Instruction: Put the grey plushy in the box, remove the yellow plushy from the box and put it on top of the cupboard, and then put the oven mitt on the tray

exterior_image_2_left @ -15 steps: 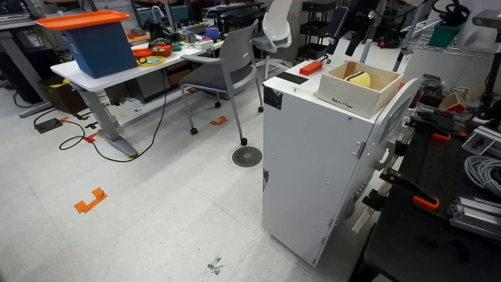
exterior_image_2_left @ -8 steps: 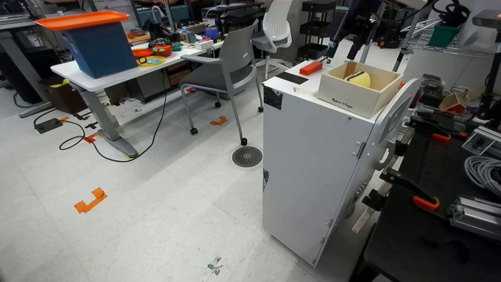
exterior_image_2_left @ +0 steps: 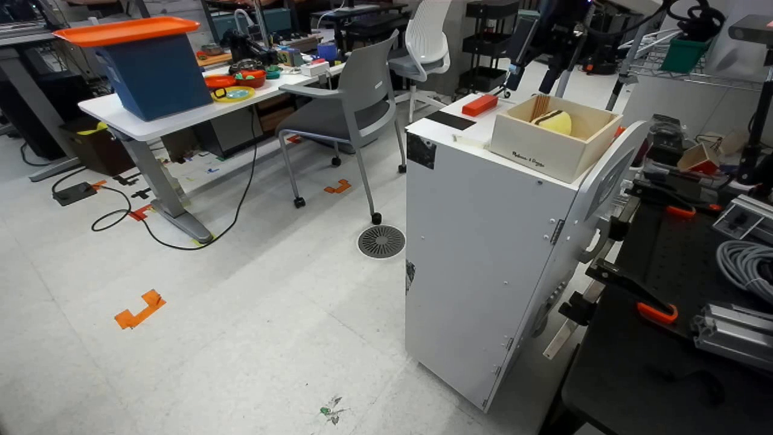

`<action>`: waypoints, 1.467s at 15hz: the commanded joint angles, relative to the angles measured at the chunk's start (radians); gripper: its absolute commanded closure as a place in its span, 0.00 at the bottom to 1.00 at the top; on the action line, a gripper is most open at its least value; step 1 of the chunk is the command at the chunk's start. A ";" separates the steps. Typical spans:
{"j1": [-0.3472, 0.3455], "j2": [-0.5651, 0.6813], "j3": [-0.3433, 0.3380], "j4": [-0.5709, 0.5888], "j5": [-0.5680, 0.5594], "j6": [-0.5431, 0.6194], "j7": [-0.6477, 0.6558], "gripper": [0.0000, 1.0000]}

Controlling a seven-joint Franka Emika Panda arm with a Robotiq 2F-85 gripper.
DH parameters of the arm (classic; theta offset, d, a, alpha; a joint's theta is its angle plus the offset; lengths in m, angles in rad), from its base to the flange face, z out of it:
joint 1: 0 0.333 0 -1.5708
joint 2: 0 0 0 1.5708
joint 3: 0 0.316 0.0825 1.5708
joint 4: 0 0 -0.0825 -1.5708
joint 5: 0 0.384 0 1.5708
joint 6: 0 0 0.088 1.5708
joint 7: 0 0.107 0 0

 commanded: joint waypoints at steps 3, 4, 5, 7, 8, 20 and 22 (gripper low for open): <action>0.008 -0.033 -0.013 -0.042 -0.031 -0.022 0.062 0.00; 0.009 -0.033 -0.013 -0.045 -0.034 -0.023 0.069 0.00; 0.010 -0.032 -0.014 -0.049 -0.037 -0.023 0.076 0.00; 0.011 -0.029 -0.016 -0.052 -0.041 -0.022 0.091 0.00; 0.010 -0.028 -0.017 -0.053 -0.042 -0.023 0.096 0.00; 0.009 -0.044 -0.026 -0.052 -0.072 -0.011 0.117 0.82; 0.009 -0.049 -0.026 -0.051 -0.070 -0.010 0.118 0.97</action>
